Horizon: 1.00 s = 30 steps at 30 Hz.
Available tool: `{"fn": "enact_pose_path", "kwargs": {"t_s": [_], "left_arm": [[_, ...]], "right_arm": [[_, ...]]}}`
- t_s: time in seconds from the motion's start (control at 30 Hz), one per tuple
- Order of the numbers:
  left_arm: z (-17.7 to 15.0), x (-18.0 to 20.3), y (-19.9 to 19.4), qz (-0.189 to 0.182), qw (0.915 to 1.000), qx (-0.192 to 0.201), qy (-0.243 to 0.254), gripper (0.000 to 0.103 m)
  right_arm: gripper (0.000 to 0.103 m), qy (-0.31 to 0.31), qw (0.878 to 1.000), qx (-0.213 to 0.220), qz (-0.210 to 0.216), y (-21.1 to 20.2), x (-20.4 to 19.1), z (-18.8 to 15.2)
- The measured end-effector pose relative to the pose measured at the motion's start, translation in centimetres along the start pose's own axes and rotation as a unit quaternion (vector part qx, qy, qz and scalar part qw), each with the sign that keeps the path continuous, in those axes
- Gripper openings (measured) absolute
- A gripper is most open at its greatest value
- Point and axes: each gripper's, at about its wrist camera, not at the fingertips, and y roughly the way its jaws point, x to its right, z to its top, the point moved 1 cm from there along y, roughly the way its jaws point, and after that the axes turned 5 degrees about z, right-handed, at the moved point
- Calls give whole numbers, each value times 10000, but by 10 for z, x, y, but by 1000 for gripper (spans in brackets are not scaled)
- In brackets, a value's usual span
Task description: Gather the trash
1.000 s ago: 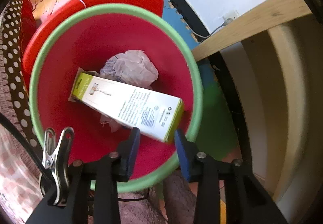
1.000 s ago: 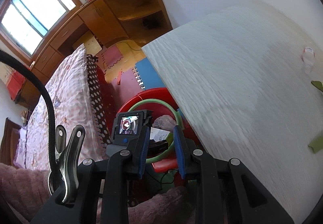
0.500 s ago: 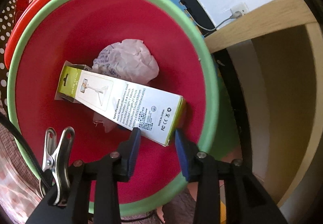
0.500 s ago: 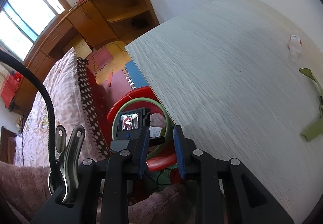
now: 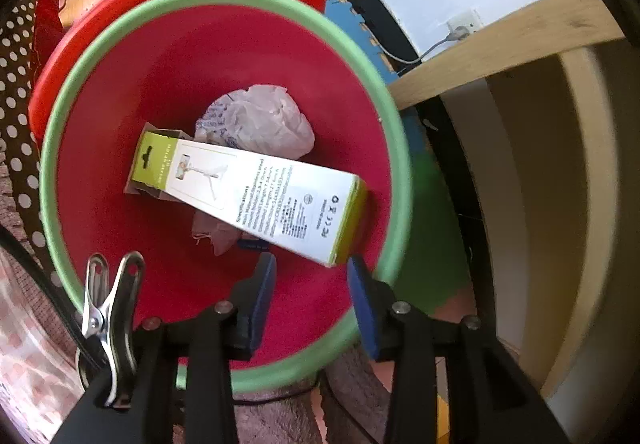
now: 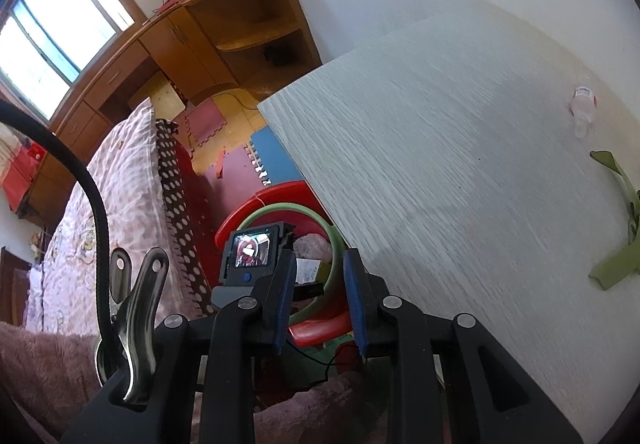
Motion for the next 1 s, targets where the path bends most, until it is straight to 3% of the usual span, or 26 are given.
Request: {"fn": "enact_pose_path", "kwargs": {"t_s": [0.57, 1.0], "left_arm": [[-29, 12, -110, -42, 9970, 635, 436, 42], [-37, 27, -225, -95, 9863, 1379, 896, 42]], "right_arm": [[27, 147, 9991, 382, 135, -30, 4, -3], [28, 589, 9942, 892, -87, -72, 34, -8]]}}
